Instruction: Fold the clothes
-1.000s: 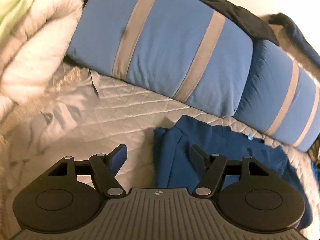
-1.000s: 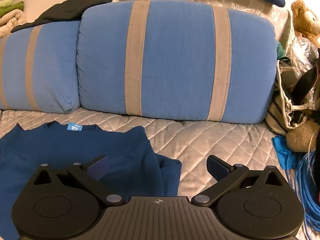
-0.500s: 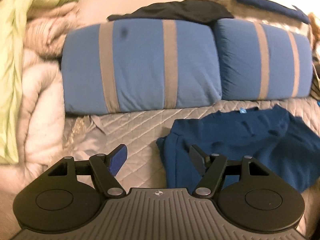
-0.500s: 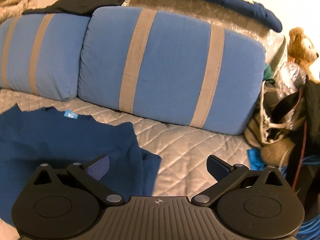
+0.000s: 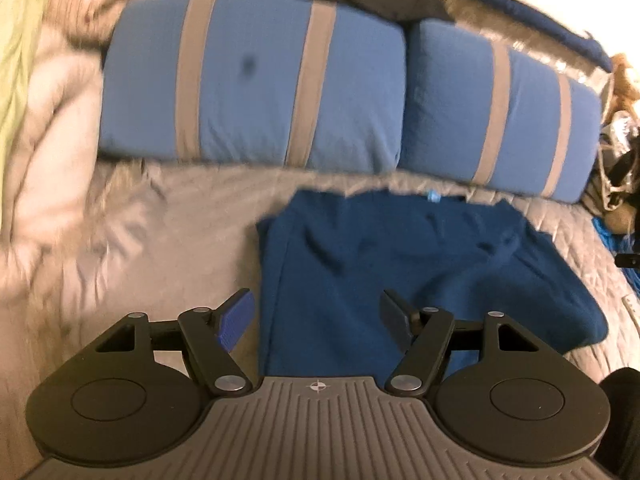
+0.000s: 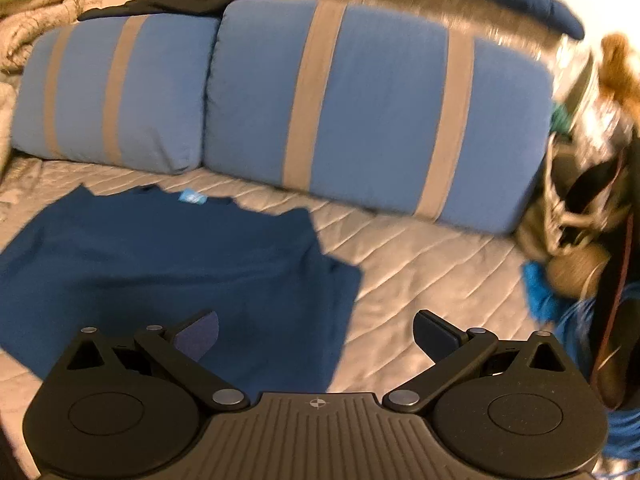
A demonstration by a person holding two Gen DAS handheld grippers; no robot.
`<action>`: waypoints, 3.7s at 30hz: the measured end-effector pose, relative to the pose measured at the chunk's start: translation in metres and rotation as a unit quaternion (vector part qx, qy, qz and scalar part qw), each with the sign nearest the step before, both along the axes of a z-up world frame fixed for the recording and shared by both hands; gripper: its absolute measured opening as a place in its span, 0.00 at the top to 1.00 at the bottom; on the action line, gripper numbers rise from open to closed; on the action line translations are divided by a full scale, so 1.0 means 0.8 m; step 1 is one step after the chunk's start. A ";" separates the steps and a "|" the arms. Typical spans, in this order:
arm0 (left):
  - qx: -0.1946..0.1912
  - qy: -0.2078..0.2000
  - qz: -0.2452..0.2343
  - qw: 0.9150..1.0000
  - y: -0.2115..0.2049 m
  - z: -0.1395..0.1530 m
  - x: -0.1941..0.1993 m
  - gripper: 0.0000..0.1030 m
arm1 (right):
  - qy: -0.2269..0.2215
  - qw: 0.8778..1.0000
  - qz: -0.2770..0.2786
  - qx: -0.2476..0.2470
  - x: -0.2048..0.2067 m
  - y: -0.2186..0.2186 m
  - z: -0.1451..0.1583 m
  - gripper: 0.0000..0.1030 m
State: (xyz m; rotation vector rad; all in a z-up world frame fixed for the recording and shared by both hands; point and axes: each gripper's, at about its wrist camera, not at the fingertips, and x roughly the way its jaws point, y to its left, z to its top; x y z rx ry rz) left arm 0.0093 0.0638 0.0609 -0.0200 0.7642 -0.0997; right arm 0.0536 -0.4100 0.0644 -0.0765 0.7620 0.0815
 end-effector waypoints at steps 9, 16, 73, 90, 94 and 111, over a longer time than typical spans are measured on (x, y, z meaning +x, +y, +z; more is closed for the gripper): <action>0.010 0.053 0.033 0.998 -0.011 -0.041 -0.014 0.34 | 0.039 0.996 0.012 0.081 -0.015 -0.027 -0.043 0.00; 0.038 0.044 0.022 0.998 -0.034 -0.053 -0.027 0.34 | 0.062 0.985 -0.008 0.162 -0.025 -0.068 -0.069 0.01; 0.005 -0.003 0.015 1.000 -0.022 -0.079 -0.052 0.34 | 0.032 0.905 0.022 0.423 0.011 -0.065 -0.061 0.81; -0.010 0.002 0.059 0.998 0.029 -0.085 -0.053 0.34 | 0.024 0.932 0.189 0.309 0.045 0.146 0.021 0.81; -0.008 0.008 0.069 0.998 0.048 -0.089 -0.062 0.34 | 0.022 0.931 0.266 0.247 0.052 0.264 0.036 0.81; -0.017 0.027 0.124 0.992 0.128 -0.101 -0.088 0.34 | 0.049 0.909 0.410 0.064 -0.014 0.475 -0.049 0.82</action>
